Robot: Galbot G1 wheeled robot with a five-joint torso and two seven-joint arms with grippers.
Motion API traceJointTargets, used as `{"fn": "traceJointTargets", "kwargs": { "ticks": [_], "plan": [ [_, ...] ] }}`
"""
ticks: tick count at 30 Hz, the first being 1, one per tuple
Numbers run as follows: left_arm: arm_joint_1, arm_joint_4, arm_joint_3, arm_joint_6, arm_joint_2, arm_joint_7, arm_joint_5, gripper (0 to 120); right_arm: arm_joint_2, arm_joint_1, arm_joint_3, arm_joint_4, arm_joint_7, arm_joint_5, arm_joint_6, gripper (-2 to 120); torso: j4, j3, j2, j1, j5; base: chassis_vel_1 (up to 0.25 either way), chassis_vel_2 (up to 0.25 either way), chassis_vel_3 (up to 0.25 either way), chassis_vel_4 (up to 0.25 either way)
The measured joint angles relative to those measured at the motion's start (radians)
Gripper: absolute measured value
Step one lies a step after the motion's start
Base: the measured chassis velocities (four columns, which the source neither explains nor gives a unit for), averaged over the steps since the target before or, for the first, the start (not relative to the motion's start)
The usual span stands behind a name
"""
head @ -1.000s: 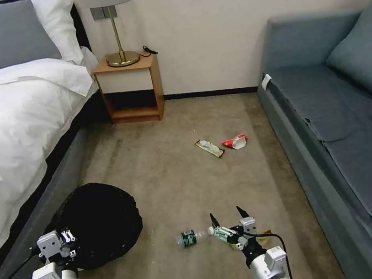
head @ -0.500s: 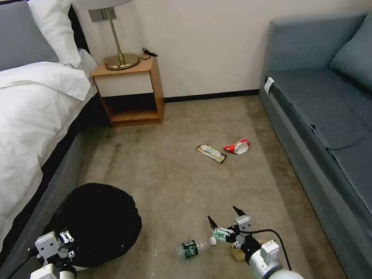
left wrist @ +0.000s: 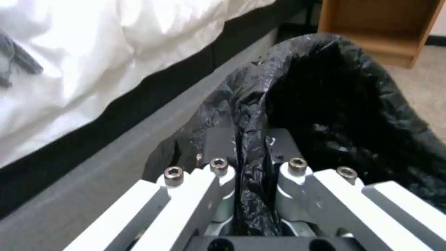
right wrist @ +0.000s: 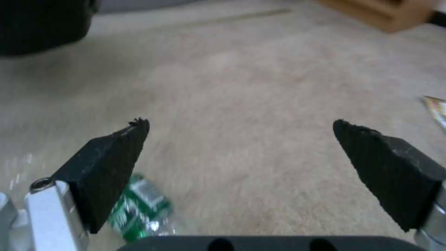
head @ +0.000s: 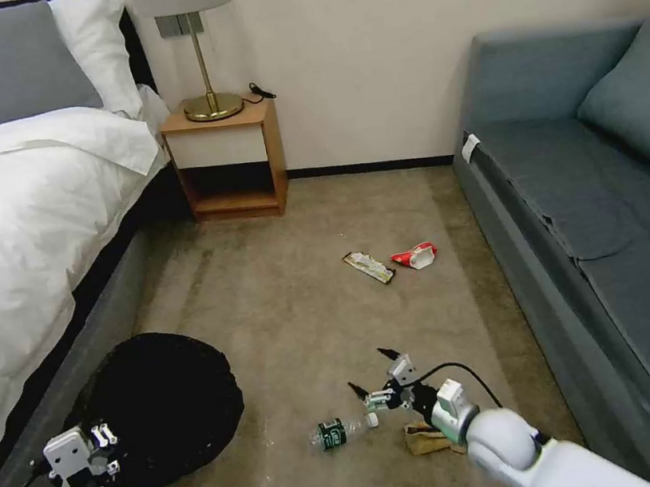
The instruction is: Pick up the trash bin, then pick up the garbage on the floor and place it into the trash bin.
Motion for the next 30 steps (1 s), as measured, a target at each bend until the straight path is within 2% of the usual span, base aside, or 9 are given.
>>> {"fn": "traceJointTargets", "kwargs": {
  "ticks": [3, 6, 9, 14, 17, 30],
  "plan": [
    [0.009, 0.004, 0.014, -0.004, -0.013, -0.001, 0.013, 6, 0.003, 0.051, -0.022, -0.069, -0.123, -0.056, 0.026, 100, 0.0001, 0.0, 0.0, 0.0, 0.0002, 0.0, 0.0, 0.0, 0.0],
    [0.012, 0.006, 0.019, -0.008, -0.018, -0.001, 0.023, 6, 0.005, 0.069, -0.027, -0.099, -0.168, -0.084, 0.039, 100, 0.0, 0.0, 0.0, 0.0, -0.0001, 0.0, 0.0, 0.0, 0.0],
    [0.023, 0.008, 0.026, -0.018, -0.029, -0.001, 0.047, 6, 0.029, 0.096, -0.03, -0.187, -0.275, -0.149, 0.077, 100, -0.0001, 0.0, 0.0, 0.0, 0.0, 0.0, 0.0, 0.0, 0.0],
    [0.04, 0.008, 0.027, -0.028, -0.033, 0.0, 0.065, 6, 0.062, 0.105, -0.029, -0.245, -0.31, -0.183, 0.099, 100, -0.0001, 0.0, 0.0, 0.0, 0.0001, 0.0, 0.0, 0.0, 0.0],
    [0.06, 0.005, 0.026, -0.04, -0.035, 0.0, 0.082, 6, 0.109, 0.112, -0.028, -0.296, -0.334, -0.21, 0.116, 100, 0.0, 0.0, 0.0, 0.0, 0.0001, 0.0, 0.0, 0.0, 0.0],
    [0.08, 0.021, 0.025, -0.066, -0.041, 0.002, 0.096, 6, 0.245, 0.118, -0.031, -0.431, -0.341, -0.297, 0.171, 100, 0.0, 0.0, 0.0, 0.0, -0.0001, 0.0, 0.0, 0.0, 0.0]
  ]
}}
